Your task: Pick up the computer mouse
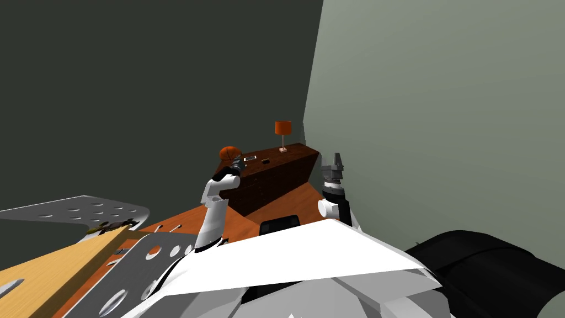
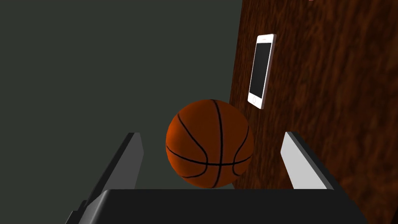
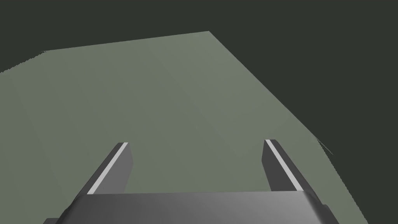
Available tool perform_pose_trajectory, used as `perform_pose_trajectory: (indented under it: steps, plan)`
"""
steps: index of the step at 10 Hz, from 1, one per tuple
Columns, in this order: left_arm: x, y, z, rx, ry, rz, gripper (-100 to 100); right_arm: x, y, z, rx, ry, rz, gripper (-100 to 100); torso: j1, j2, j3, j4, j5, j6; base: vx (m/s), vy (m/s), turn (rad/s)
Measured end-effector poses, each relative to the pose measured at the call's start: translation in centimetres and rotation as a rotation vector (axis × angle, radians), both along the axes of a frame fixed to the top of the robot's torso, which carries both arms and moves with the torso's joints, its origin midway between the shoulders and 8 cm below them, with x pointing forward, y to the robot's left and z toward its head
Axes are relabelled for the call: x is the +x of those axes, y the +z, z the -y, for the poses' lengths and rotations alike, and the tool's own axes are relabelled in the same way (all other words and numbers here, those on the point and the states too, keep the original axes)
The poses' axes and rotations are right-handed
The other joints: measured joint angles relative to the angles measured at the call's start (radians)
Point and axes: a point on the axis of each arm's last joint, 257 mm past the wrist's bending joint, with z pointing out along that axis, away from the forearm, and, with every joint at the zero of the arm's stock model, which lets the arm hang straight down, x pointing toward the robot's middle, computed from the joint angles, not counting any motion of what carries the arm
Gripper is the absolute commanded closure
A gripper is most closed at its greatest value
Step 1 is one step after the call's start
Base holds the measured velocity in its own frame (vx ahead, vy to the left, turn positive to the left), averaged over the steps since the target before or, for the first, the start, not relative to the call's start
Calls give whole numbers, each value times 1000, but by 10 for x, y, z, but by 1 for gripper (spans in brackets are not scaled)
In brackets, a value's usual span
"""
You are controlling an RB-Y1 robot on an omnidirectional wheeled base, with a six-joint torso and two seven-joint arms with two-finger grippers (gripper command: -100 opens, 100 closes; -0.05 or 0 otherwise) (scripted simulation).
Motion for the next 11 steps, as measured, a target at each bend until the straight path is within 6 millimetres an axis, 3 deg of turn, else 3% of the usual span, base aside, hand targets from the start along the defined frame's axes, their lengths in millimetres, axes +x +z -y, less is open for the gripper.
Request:
perform_pose_trajectory:
  steps: [8, 11]
  plan:
    - [23, -36, -11, -74, 24, -217, -100, 0, 0, 0, 0, 0, 0, 0, -1, -2, -1, 0, 0, 0, 16, -1, -76]
    - [22, -51, -16, -96, 36, -300, -100, 0, 0, 0, 0, 0, 0, 0, 0, -2, -1, 0, 0, 0, 24, 0, -71]
